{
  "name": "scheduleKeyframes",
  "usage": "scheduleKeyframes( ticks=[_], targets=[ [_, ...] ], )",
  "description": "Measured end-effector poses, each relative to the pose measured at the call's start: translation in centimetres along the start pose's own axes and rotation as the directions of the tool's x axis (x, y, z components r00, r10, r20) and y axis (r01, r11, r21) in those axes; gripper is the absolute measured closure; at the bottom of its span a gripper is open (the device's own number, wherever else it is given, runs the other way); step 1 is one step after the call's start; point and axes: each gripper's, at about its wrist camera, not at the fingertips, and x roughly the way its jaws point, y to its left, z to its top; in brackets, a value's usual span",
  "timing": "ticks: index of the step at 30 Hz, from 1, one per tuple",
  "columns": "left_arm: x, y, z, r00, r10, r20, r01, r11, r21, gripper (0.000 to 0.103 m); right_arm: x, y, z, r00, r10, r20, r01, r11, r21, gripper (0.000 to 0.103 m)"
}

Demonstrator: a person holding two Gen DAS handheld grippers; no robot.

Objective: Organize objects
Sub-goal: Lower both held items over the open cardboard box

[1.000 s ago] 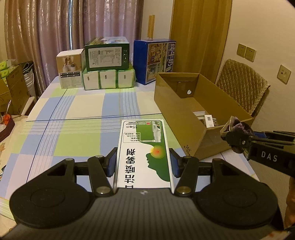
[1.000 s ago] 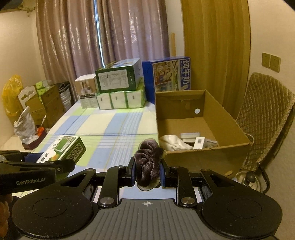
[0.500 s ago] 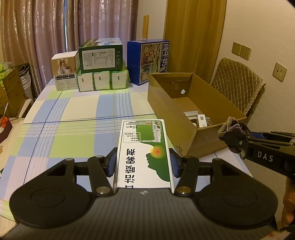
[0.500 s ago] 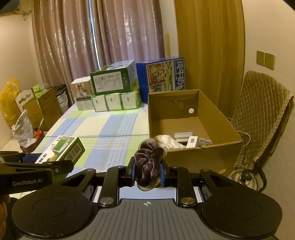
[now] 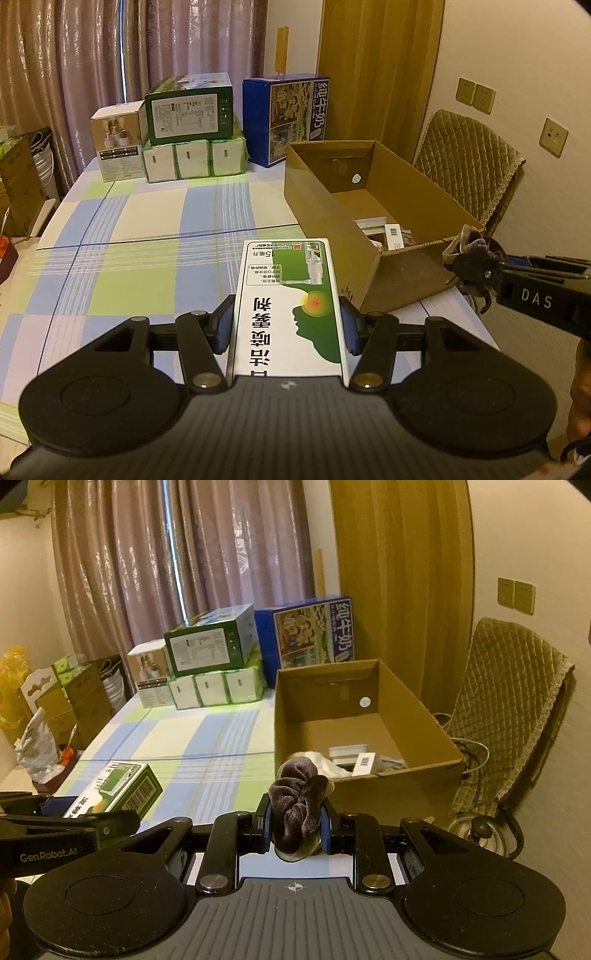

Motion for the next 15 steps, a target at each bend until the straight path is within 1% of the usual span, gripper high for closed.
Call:
scheduleKeyframes(
  ticks=[15],
  targets=[
    [0.6,-1.0,-0.1,1.000,-0.014,-0.010,0.014,1.000,0.011,0.052,-0.3,-1.8,0.0,1.000,-0.024,0.004,0.024,0.999,0.024,0.082]
  ],
)
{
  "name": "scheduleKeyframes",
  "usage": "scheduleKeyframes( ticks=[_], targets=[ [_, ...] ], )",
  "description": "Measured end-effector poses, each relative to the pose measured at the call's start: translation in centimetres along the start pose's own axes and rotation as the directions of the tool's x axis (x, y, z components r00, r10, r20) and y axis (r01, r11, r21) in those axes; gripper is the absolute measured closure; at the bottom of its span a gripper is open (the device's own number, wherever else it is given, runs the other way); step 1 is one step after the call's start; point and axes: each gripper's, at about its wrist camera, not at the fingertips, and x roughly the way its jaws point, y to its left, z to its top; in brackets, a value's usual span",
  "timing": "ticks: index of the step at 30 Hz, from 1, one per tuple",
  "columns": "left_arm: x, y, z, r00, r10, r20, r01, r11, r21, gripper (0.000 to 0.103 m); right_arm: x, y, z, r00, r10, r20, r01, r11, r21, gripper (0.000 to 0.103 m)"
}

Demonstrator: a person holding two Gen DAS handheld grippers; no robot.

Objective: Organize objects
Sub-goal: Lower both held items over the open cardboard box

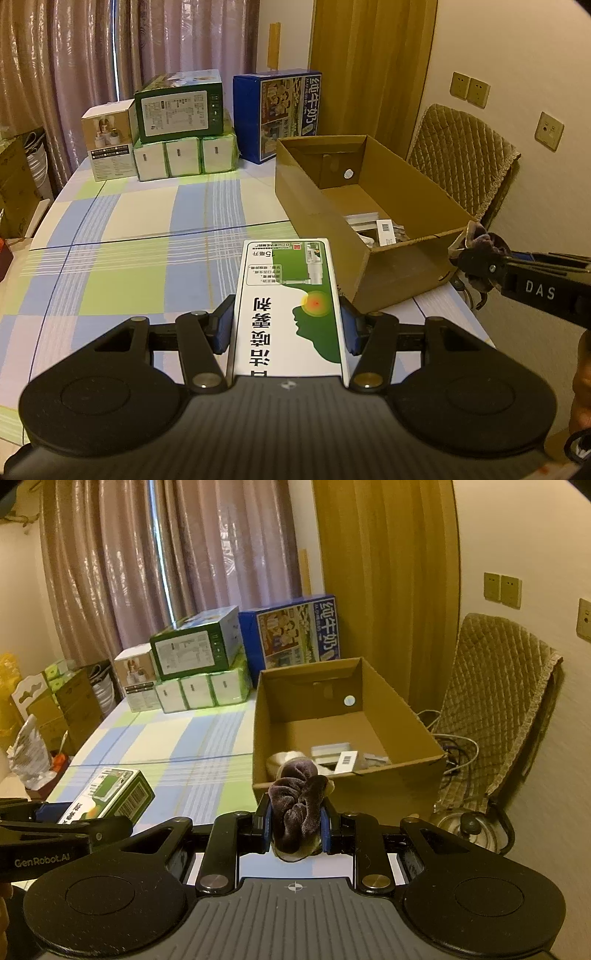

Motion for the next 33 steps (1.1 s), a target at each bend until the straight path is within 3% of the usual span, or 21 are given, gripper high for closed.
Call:
scheduleKeyframes(
  ticks=[33],
  targets=[
    [5.9,-7.6,5.1,0.994,-0.106,-0.011,0.106,0.991,0.077,0.052,1.6,-7.9,2.7,0.997,-0.077,0.014,0.077,0.996,0.036,0.082]
  ],
)
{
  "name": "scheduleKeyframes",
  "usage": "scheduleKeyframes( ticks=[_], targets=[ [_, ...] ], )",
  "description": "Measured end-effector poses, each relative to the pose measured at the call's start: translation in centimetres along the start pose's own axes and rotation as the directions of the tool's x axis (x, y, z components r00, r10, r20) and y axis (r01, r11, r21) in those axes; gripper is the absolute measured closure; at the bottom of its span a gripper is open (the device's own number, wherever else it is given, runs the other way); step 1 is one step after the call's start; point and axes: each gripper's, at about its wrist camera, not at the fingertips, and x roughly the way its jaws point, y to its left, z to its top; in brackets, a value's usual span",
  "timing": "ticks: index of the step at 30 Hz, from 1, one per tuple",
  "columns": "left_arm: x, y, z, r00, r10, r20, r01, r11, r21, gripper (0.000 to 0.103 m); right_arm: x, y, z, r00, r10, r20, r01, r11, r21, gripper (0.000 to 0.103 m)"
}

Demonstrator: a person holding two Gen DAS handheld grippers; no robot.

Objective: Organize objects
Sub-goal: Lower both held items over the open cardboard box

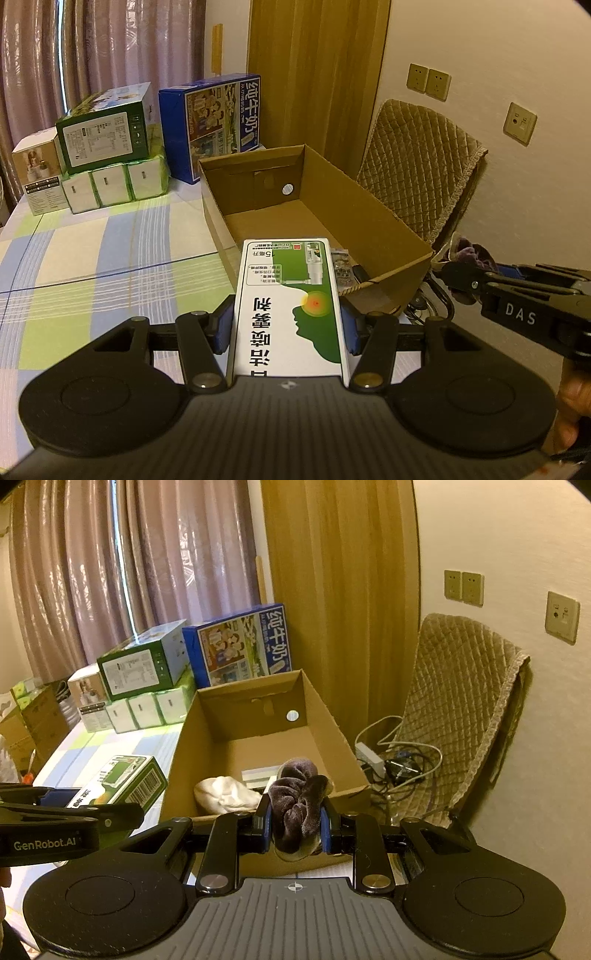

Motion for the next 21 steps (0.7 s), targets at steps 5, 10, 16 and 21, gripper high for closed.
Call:
scheduleKeyframes(
  ticks=[5,10,16,21],
  targets=[
    [1.1,0.0,0.7,1.000,0.001,-0.003,-0.001,1.000,0.007,0.052,1.3,0.0,0.8,1.000,0.006,-0.007,-0.006,1.000,-0.023,0.082],
    [2.6,0.3,2.4,1.000,0.005,0.000,-0.005,1.000,0.006,0.052,3.1,-0.3,2.3,1.000,0.022,-0.011,-0.023,0.999,-0.034,0.082],
    [5.0,0.6,4.8,1.000,0.007,0.003,-0.007,1.000,0.008,0.052,5.6,-0.7,4.6,0.999,0.044,-0.018,-0.045,0.998,-0.047,0.082],
    [7.3,0.8,6.3,1.000,0.007,-0.007,-0.007,1.000,0.007,0.052,8.0,-1.2,6.2,0.998,0.052,-0.031,-0.053,0.997,-0.051,0.082]
  ],
)
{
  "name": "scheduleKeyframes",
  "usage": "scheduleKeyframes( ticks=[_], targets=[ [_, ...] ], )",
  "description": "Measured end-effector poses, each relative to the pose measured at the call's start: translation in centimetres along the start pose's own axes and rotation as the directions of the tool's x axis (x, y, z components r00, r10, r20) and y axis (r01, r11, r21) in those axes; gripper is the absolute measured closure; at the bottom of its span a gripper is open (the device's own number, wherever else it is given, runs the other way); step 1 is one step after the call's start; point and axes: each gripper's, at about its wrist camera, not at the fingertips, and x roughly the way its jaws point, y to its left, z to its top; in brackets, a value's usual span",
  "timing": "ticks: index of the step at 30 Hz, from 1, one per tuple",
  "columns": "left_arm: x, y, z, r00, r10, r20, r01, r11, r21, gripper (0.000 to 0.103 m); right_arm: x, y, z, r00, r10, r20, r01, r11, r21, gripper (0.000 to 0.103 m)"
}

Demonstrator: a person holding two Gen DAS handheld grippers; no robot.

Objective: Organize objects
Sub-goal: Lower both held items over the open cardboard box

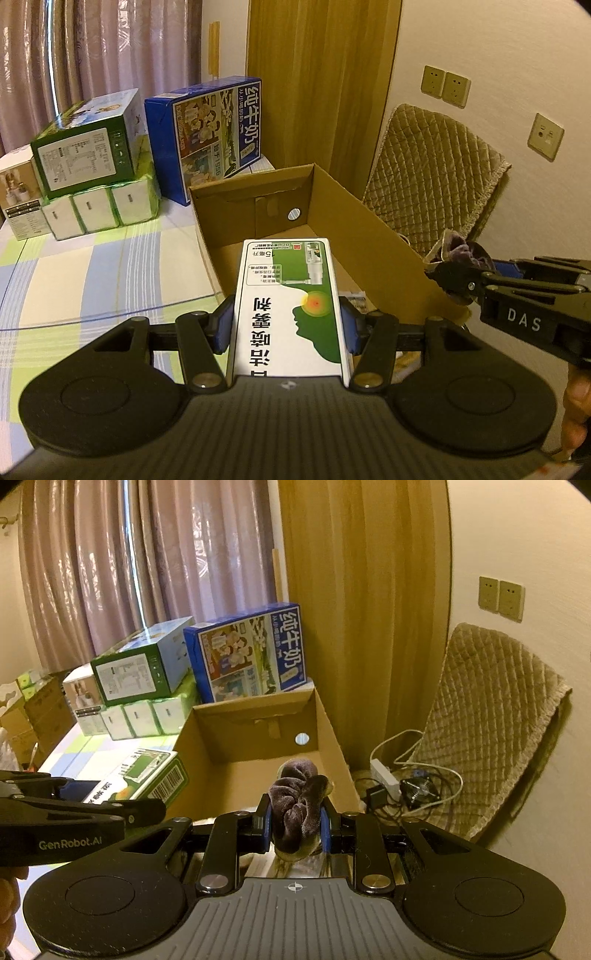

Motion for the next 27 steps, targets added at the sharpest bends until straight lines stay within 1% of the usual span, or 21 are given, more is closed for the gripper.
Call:
scheduleKeyframes(
  ticks=[5,13,22,23,25,27],
  targets=[
    [1.7,0.1,1.0,1.000,-0.007,-0.011,0.007,1.000,0.001,0.052,2.0,-0.7,1.0,1.000,0.006,-0.016,-0.006,1.000,-0.001,0.082],
    [4.0,0.1,1.7,0.999,-0.017,-0.031,0.017,1.000,0.002,0.052,4.1,-1.2,1.5,0.999,0.011,-0.037,-0.011,1.000,0.005,0.082],
    [5.7,0.8,2.4,0.999,-0.020,-0.041,0.020,1.000,-0.015,0.052,5.4,-1.7,1.7,0.999,0.010,-0.048,-0.008,1.000,0.029,0.082],
    [6.0,0.8,2.4,0.999,-0.029,-0.038,0.029,0.999,-0.019,0.055,5.5,-1.8,1.7,0.999,0.009,-0.050,-0.008,0.999,0.033,0.082],
    [6.5,0.9,2.6,0.999,-0.032,-0.042,0.031,0.999,-0.024,0.052,5.6,-2.0,1.6,0.998,0.010,-0.054,-0.008,0.999,0.041,0.082],
    [6.5,1.2,2.7,0.999,-0.038,-0.039,0.037,0.999,-0.035,0.044,5.6,-2.1,1.6,0.998,0.012,-0.055,-0.010,0.999,0.045,0.082]
  ],
)
